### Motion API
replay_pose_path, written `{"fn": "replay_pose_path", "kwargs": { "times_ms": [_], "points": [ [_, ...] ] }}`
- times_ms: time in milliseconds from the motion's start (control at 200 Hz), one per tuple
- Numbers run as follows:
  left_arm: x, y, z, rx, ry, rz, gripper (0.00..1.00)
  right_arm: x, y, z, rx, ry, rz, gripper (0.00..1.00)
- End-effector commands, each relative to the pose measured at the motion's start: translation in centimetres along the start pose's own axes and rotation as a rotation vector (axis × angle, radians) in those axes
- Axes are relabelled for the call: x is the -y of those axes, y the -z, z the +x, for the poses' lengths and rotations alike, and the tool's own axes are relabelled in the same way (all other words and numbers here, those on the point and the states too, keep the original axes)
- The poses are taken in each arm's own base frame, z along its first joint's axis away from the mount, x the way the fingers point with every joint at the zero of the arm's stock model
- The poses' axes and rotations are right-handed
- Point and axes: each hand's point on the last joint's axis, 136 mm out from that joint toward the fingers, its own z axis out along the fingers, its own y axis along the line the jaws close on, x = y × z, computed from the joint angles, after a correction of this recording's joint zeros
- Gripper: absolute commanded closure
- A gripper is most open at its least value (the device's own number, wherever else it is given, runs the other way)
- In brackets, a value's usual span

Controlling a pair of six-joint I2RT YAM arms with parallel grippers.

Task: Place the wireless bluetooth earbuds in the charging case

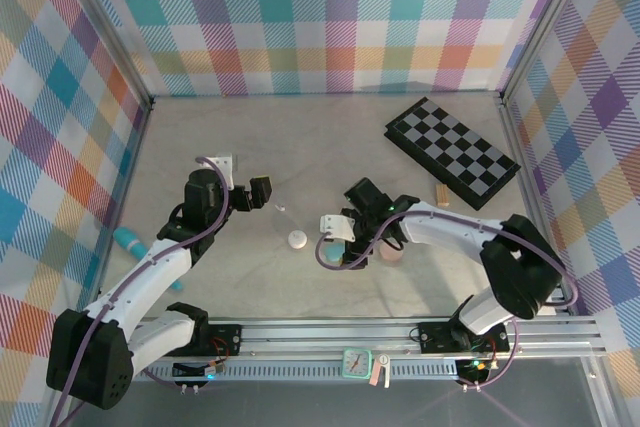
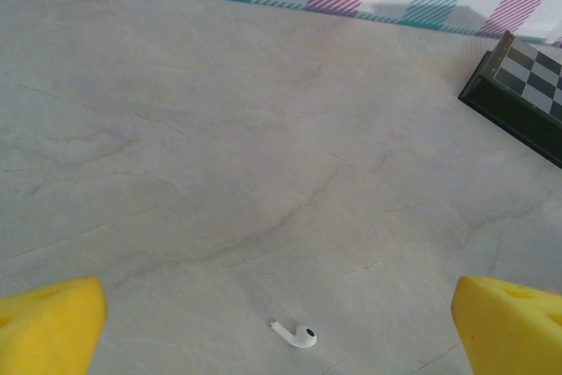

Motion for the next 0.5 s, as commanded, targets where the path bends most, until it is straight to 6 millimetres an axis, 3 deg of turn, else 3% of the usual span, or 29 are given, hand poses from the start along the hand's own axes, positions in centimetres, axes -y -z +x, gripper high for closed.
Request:
{"fn": "replay_pose_path", "kwargs": {
  "times_ms": [0, 250, 495],
  "points": [
    [0.4, 0.0, -0.4, -0.003, -0.027, 0.016, 0.0, 0.0, -0.7, 0.0, -0.026, 0.049, -0.022, 0.16],
    [0.5, 0.1, -0.4, -0.005, -0.041, 0.018, 0.0, 0.4, -2.5, 0.5, -0.049, 0.043, -0.029, 0.25],
    [0.5, 0.2, -0.1, -0.008, -0.037, 0.024, 0.0, 0.1, -3.3, 1.0, -0.064, 0.027, -0.049, 0.42]
  ]
}}
